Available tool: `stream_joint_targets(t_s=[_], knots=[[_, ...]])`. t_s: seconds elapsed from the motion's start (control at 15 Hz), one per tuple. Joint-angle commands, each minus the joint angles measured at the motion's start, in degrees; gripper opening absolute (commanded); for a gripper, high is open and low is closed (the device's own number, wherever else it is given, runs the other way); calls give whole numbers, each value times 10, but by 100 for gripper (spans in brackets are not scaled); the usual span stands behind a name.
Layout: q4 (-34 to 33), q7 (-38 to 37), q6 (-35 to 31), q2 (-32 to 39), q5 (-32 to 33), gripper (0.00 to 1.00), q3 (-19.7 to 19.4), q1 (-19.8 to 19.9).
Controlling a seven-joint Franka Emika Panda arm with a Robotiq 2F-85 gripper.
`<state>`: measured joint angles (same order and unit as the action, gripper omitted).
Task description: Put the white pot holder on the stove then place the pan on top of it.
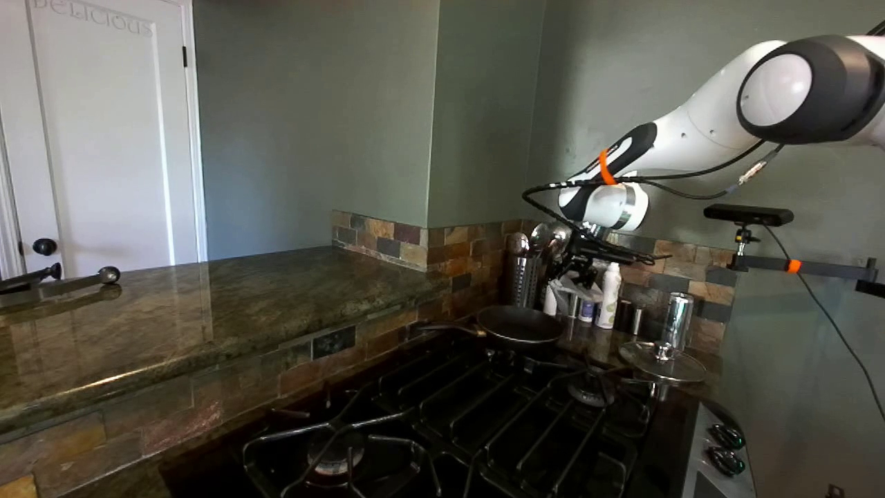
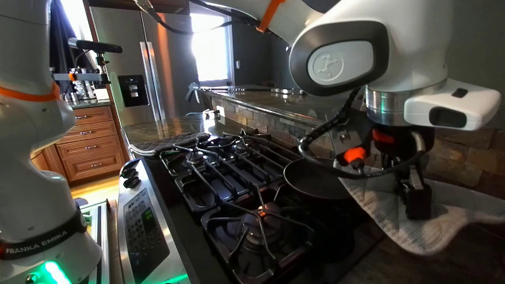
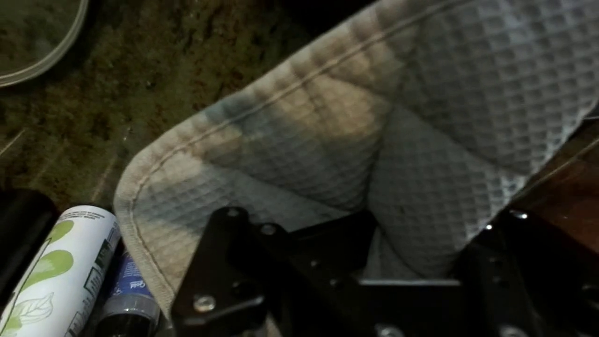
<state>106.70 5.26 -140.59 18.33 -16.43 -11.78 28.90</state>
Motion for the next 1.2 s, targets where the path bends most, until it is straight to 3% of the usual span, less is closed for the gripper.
stream_joint_targets(t_s=[0.0, 0.73, 1.13], knots=[[88, 14, -4, -97, 11, 0, -15, -31], [294, -35, 15, -328, 86, 0, 8, -139], [375, -56, 42, -413, 72, 0, 39, -187]])
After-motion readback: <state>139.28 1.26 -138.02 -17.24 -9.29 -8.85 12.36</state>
